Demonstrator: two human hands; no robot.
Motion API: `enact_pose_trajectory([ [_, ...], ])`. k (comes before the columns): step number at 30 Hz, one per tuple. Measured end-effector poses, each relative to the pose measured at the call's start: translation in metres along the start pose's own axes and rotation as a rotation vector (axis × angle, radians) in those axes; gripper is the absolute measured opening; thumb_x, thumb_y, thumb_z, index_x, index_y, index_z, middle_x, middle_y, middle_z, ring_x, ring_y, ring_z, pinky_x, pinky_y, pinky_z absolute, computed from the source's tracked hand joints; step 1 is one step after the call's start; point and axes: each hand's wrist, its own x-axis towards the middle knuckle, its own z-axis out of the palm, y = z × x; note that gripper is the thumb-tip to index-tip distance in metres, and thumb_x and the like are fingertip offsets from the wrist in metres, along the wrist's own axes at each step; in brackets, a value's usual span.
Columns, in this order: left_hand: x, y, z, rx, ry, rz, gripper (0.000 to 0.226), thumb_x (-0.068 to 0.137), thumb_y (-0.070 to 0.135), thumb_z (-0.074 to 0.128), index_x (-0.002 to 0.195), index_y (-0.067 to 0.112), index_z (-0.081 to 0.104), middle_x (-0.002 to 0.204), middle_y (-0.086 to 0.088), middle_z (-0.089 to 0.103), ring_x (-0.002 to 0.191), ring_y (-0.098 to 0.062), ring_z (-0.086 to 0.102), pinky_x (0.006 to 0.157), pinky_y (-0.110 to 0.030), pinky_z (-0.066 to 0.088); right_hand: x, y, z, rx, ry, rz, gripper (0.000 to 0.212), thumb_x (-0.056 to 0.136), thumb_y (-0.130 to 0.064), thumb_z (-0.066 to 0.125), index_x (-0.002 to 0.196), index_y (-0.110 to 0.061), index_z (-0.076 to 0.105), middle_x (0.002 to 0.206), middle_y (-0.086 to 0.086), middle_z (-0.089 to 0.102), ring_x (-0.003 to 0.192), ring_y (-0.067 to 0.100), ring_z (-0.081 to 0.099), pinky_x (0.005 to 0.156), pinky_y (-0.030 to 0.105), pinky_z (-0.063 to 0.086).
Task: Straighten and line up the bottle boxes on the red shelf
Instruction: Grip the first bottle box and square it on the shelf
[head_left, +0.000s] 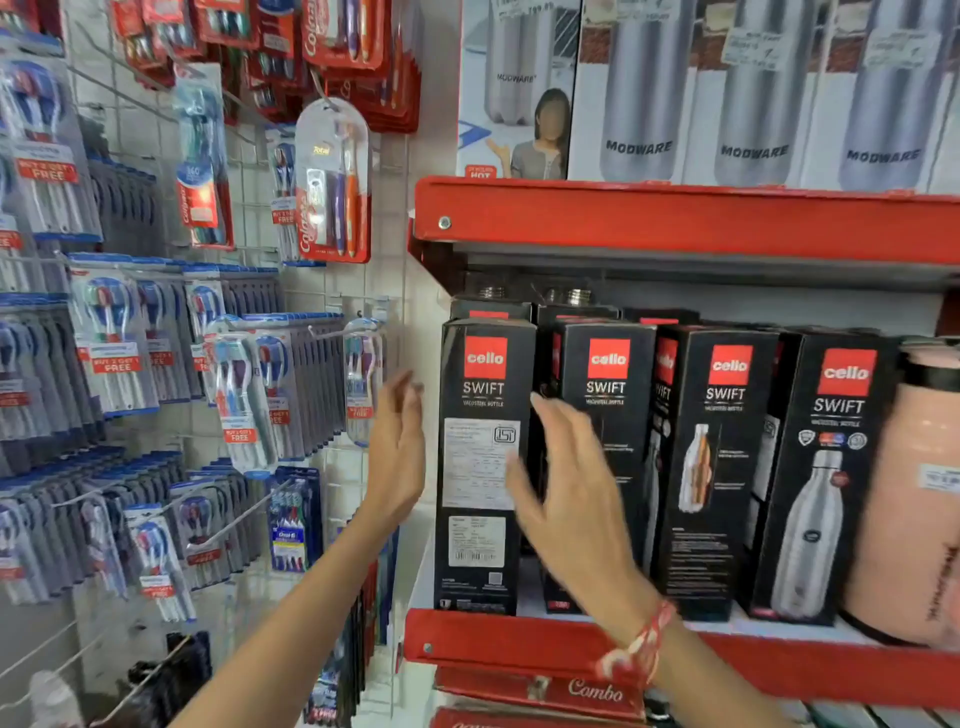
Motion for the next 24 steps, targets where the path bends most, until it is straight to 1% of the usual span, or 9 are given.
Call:
enact_pose_trajectory([
  [1, -0.004, -0.007, 0.002, -0.039, -0.084, -0.147, 0.039, 0.102, 0.038, 0.029, 0.134, 0.021, 0.042, 0.123, 0.007, 0.055, 0.116, -0.010, 0.055, 0.091, -0.022, 0.046, -0.010, -0.007, 0.012, 0.027, -0.101, 0.101, 0.074, 0.096, -0.044, 0.046, 0.154, -0.018, 0.008, 0.156, 0.005, 0.024, 0.142, 0.019, 0.030, 0.116, 0.028, 0.028],
  [3, -0.012, -0.020, 0.005, -0.101, -0.306, -0.388, 0.042, 0.100, 0.046, 0.025, 0.125, 0.026, 0.053, 0.121, 0.007, 0.062, 0.101, 0.001, 0.058, 0.077, -0.015, 0.044, -0.027, -0.020, 0.035, 0.048, -0.246, 0.257, 0.098, 0.092, -0.053, 0.047, 0.147, -0.023, -0.029, 0.162, 0.004, 0.000, 0.145, 0.022, 0.024, 0.109, 0.027, 0.034],
  [5, -0.020, -0.031, 0.007, -0.156, -0.448, -0.500, 0.052, 0.092, 0.064, 0.020, 0.112, 0.041, 0.063, 0.118, 0.012, 0.070, 0.101, 0.000, 0.064, 0.087, -0.024, 0.046, -0.039, -0.029, 0.054, 0.018, -0.290, 0.338, 0.113, 0.088, -0.057, 0.052, 0.138, -0.022, -0.044, 0.162, 0.009, -0.002, 0.140, 0.028, 0.034, 0.096, 0.033, 0.049],
  [11, -0.002, -0.010, -0.014, -0.169, -0.469, -0.473, 0.070, 0.074, 0.081, 0.034, 0.127, 0.038, 0.053, 0.124, 0.006, 0.067, 0.110, -0.011, 0.065, 0.090, -0.037, 0.053, 0.000, -0.028, 0.050, 0.091, -0.196, 0.242, 0.128, 0.079, -0.052, 0.067, 0.137, -0.026, -0.044, 0.154, 0.014, 0.010, 0.134, 0.030, 0.038, 0.098, 0.033, 0.047],
  [14, -0.007, 0.007, -0.028, -0.154, -0.491, -0.386, 0.018, 0.092, 0.045, 0.046, 0.109, 0.052, 0.046, 0.101, 0.019, 0.070, 0.094, 0.007, 0.067, 0.070, -0.018, 0.056, 0.009, -0.017, 0.032, 0.217, -0.234, 0.175, 0.128, 0.079, -0.049, 0.070, 0.136, -0.036, -0.044, 0.159, 0.005, -0.003, 0.147, 0.023, 0.013, 0.114, 0.029, 0.023],
  [16, -0.015, 0.009, -0.033, -0.147, -0.512, -0.299, 0.040, 0.091, 0.019, 0.058, 0.105, 0.054, 0.042, 0.086, 0.026, 0.072, 0.086, 0.011, 0.066, 0.062, -0.013, 0.054, 0.008, -0.007, 0.022, 0.289, -0.320, 0.193, 0.121, 0.083, -0.049, 0.066, 0.135, -0.041, -0.043, 0.161, -0.002, -0.021, 0.150, 0.015, -0.007, 0.116, 0.028, 0.010],
  [18, -0.020, 0.006, -0.030, -0.129, -0.479, -0.214, 0.062, 0.085, 0.008, 0.066, 0.115, 0.054, 0.038, 0.093, 0.028, 0.074, 0.096, 0.005, 0.067, 0.067, -0.016, 0.055, 0.009, -0.001, 0.017, 0.339, -0.416, 0.238, 0.113, 0.087, -0.044, 0.063, 0.136, -0.044, -0.039, 0.160, -0.002, -0.031, 0.149, 0.012, -0.015, 0.119, 0.034, 0.009],
  [22, -0.032, 0.002, -0.011, 0.005, -0.339, -0.137, 0.083, 0.081, 0.012, 0.072, 0.135, 0.054, 0.023, 0.113, 0.032, 0.064, 0.107, 0.011, 0.061, 0.080, -0.020, 0.057, 0.013, 0.007, 0.020, 0.340, -0.390, 0.250, 0.110, 0.091, -0.016, 0.063, 0.142, -0.044, -0.029, 0.166, -0.003, 0.001, 0.147, 0.017, 0.025, 0.110, 0.028, 0.028],
  [24, -0.039, -0.001, -0.002, 0.076, -0.272, -0.143, 0.089, 0.082, 0.016, 0.073, 0.145, 0.047, 0.018, 0.123, 0.024, 0.061, 0.113, 0.010, 0.058, 0.089, -0.029, 0.057, 0.010, 0.013, 0.023, 0.350, -0.377, 0.264, 0.110, 0.090, -0.007, 0.063, 0.144, -0.045, -0.026, 0.165, -0.007, 0.008, 0.146, 0.015, 0.028, 0.102, 0.018, 0.028],
])
